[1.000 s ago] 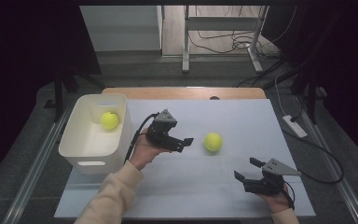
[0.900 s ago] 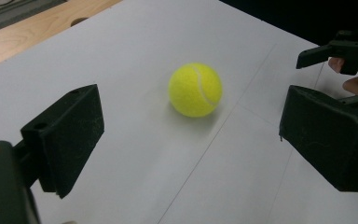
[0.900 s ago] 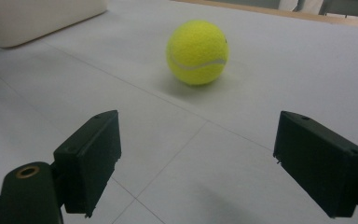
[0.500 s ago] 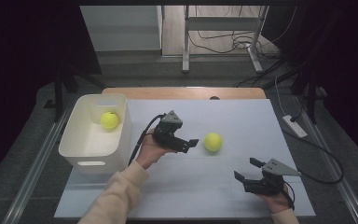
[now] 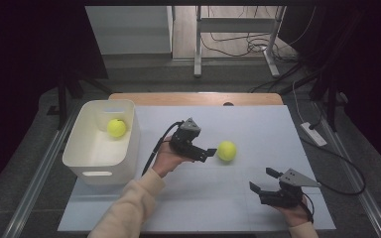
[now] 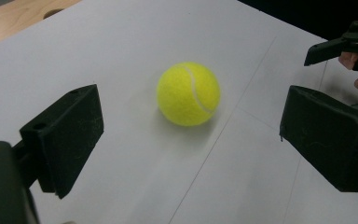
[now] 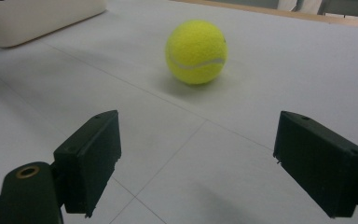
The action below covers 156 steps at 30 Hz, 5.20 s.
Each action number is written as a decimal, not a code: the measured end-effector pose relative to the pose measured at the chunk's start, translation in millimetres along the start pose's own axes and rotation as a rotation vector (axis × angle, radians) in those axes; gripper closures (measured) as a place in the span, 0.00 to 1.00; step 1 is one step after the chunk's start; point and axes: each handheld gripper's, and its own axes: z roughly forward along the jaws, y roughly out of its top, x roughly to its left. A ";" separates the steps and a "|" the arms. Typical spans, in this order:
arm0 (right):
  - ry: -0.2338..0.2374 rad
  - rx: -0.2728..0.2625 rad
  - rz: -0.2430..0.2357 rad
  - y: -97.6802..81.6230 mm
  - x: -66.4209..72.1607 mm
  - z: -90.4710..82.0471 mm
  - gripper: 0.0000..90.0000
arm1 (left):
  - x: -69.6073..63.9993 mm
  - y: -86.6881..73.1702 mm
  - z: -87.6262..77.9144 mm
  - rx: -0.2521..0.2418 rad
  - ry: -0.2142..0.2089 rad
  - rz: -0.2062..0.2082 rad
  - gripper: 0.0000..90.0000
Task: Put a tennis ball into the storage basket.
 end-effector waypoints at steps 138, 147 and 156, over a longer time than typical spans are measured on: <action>-0.003 0.005 0.013 -4.1 -4.1 -3.0 0.17 | 0.9 9.5 105.6 0.101 -0.068 -0.015 0.30; -0.004 0.003 0.013 -3.7 -3.7 -2.5 0.17 | -3.2 9.9 90.1 0.070 -0.074 0.002 0.30; -0.004 0.003 0.007 -2.8 -2.6 -1.9 0.17 | -1.9 5.8 71.5 0.045 -0.062 0.005 0.30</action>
